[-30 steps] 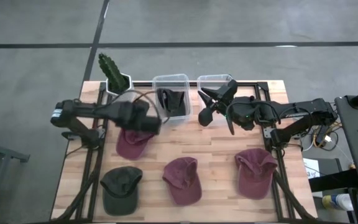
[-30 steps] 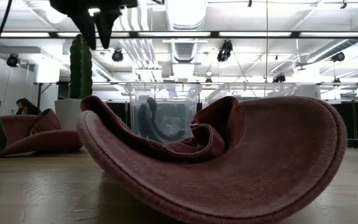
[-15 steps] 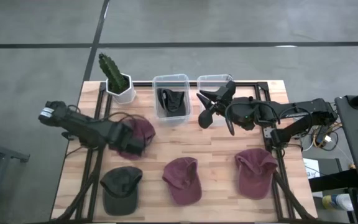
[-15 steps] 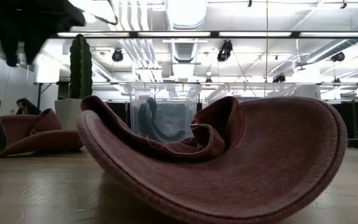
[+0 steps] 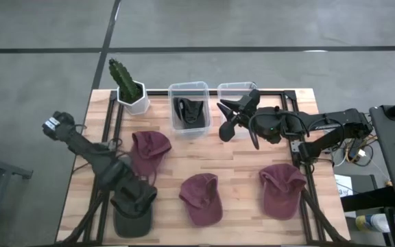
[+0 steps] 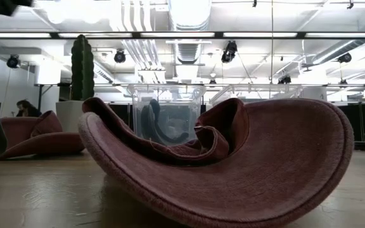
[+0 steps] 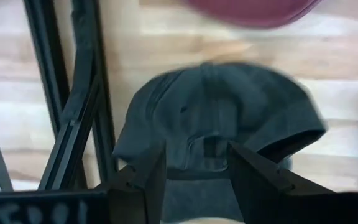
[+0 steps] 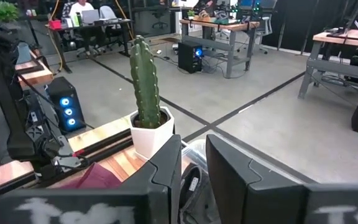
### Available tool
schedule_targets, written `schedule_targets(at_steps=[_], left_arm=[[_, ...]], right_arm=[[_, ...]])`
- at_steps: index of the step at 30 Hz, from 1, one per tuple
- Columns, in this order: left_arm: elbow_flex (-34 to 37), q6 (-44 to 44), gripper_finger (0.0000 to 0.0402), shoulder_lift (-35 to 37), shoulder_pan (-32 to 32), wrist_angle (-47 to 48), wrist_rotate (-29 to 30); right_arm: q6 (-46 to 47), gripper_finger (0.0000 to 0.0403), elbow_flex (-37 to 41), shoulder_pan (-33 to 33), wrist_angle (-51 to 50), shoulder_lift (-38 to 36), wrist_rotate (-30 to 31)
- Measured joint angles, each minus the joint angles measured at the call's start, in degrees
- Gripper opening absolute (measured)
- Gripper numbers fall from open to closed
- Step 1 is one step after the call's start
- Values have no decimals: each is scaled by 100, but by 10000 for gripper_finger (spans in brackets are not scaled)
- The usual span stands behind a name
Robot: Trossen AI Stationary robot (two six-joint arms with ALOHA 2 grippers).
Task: Pick & Place hat
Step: Put the gray cap into the left transparent bin
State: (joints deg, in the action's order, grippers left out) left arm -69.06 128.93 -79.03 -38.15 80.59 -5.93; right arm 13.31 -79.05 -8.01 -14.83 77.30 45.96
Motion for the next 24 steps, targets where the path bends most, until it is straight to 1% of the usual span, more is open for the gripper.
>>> schedule_targets(at_steps=[3,6,9,17,24], left_arm=[[0,307,160,-79,-297,-64,-316],[0,327,160,-241,-507,-84,-634],[0,342,160,-420,-673,-110,-693],[2,341,160,-894,-902,-512,-792],[4,600,160,-1172,-1257,-645,-1512]], right_arm=[[1,68,0,0,0,0,-20],[1,68,-1,0,0,0,-206],[1,68,1,-2,0,0,-318],[1,68,1,-2,0,0,-318],[1,68,1,-2,0,0,-484]])
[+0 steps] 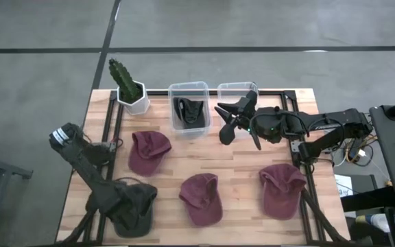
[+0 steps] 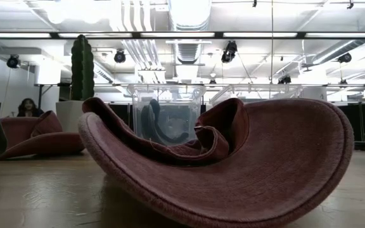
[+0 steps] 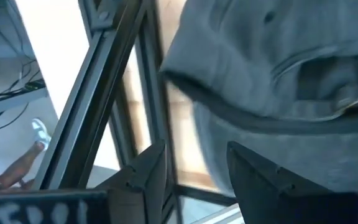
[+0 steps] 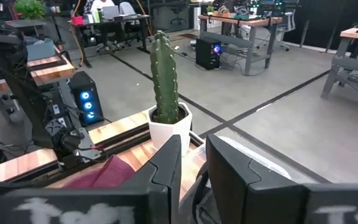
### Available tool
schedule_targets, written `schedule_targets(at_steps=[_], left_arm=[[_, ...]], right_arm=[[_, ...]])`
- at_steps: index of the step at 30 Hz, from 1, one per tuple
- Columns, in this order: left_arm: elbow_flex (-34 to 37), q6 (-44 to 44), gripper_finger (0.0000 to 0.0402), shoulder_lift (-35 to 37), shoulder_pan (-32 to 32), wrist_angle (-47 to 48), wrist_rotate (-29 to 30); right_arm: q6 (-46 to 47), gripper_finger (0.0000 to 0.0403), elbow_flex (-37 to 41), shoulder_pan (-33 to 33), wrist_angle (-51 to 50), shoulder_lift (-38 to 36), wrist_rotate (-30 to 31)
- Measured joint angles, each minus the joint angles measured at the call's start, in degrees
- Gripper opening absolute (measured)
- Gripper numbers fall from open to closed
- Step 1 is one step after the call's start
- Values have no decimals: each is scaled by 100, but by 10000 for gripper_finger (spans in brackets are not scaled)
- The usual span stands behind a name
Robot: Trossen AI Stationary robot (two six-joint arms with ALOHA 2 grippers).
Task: Pick & Place hat
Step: Put the gray cap into the left transparent bin
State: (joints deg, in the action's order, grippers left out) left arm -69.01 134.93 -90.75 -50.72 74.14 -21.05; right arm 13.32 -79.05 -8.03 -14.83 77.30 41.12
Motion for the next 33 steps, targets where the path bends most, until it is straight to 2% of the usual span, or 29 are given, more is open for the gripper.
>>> schedule_targets(at_steps=[12,23,33], left_arm=[[48,210,160,-450,-391,-456,-7],[872,219,160,-484,-393,-1721,-27],[963,298,160,-362,-389,-1809,37]], right_arm=[[24,68,0,2,0,0,-111],[20,68,0,-60,0,0,-131],[4,68,0,-59,0,0,-127]])
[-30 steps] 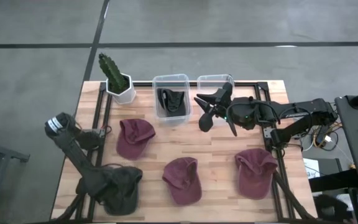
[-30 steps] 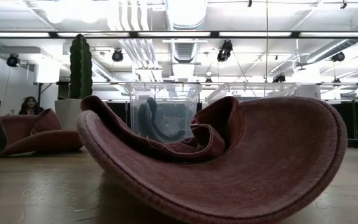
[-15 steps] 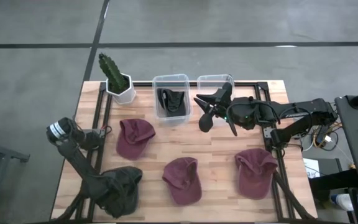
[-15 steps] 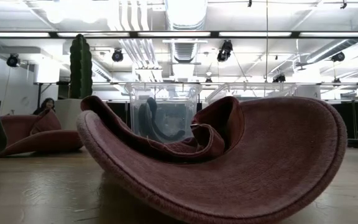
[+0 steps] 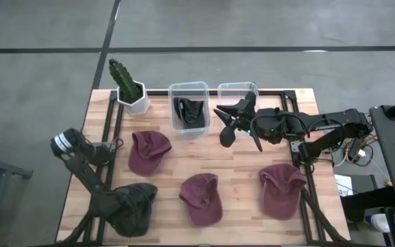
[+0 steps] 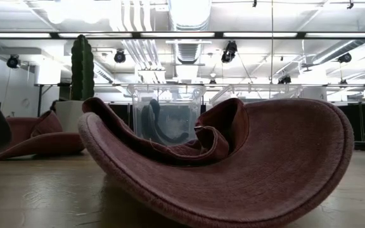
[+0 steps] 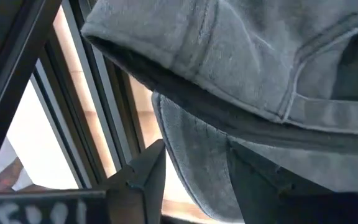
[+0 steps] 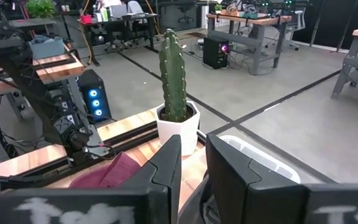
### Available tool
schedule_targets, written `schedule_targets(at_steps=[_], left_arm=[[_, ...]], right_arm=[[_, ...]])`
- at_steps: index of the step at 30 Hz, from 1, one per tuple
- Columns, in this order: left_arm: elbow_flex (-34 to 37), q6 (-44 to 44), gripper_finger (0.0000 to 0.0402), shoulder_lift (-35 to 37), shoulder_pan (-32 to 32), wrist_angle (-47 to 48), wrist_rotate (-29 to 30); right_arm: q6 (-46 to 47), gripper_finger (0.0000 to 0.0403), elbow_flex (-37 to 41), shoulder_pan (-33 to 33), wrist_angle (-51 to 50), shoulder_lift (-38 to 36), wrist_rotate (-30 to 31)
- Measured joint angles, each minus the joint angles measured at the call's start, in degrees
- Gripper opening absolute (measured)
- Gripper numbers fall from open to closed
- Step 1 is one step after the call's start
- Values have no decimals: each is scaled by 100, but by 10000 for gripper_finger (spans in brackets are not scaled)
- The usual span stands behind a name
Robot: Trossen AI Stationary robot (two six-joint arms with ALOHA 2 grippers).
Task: Pick & Place hat
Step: Put the gray cap into the left transparent bin
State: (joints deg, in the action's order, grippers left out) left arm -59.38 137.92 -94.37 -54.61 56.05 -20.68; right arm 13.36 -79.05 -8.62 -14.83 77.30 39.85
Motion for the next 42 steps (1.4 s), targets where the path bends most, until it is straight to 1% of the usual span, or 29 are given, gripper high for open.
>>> schedule_targets(at_steps=[5,9,12,14,18,20,24,29,34,42], left_arm=[[-59,56,160,187,-35,94,81],[-19,13,160,245,-111,244,597],[35,-73,160,249,-138,207,834],[96,-89,160,247,-138,199,787],[158,31,160,249,-139,247,421],[158,41,160,248,-146,244,439],[158,-9,160,249,-136,49,685],[158,-41,160,249,-116,-372,1166],[156,-88,160,249,-64,-505,1524],[156,-242,160,254,-63,-516,1632]], right_arm=[[0,68,0,0,0,0,0],[-2,68,0,0,0,0,0],[3,68,0,0,0,0,0],[11,68,0,-1,1,0,0],[18,68,0,-2,0,0,0],[17,68,0,-2,1,0,0],[18,68,0,-14,2,0,0],[18,68,0,-22,2,0,0],[18,68,0,-26,3,0,0],[32,68,0,-38,4,0,0]])
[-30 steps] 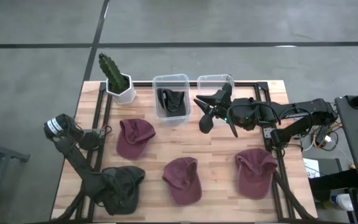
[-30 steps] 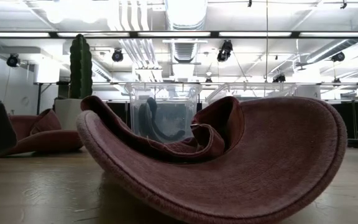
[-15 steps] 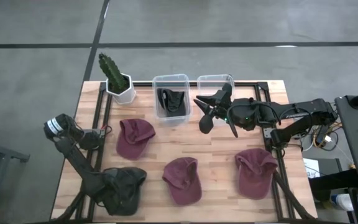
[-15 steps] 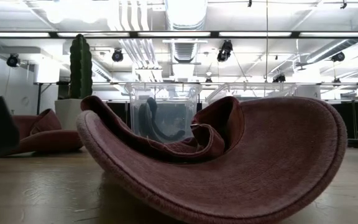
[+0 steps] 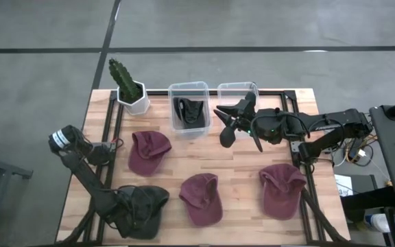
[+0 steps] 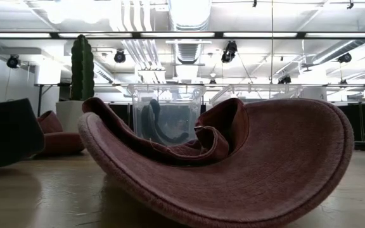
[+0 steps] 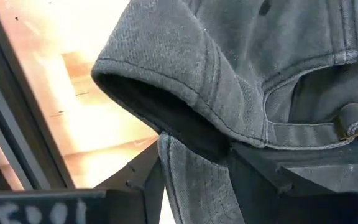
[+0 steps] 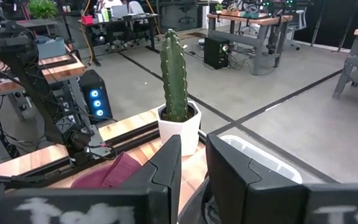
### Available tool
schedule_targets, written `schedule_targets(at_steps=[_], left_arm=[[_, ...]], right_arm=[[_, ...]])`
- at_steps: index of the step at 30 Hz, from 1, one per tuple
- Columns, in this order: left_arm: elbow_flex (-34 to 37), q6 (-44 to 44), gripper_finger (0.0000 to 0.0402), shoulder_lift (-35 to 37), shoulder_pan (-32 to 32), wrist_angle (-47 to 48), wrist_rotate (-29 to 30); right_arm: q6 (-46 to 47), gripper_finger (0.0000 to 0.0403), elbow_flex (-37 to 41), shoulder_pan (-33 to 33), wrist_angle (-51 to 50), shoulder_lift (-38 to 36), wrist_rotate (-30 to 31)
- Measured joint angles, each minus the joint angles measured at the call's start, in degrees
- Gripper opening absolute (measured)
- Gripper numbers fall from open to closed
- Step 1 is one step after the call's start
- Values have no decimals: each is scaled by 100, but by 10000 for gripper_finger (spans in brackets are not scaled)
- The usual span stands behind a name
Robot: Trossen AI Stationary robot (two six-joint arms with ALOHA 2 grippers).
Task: Pick & Place hat
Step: Put the gray cap into the left transparent bin
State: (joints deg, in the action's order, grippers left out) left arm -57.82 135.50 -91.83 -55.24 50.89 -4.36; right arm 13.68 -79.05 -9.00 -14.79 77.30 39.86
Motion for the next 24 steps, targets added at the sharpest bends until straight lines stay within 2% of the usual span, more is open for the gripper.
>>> schedule_targets(at_steps=[6,24], left_arm=[[0,-154,160,0,0,-140,202],[0,-393,160,2,0,-112,263]], right_arm=[[165,68,0,-4,0,0,0],[178,68,0,-25,1,0,0]])
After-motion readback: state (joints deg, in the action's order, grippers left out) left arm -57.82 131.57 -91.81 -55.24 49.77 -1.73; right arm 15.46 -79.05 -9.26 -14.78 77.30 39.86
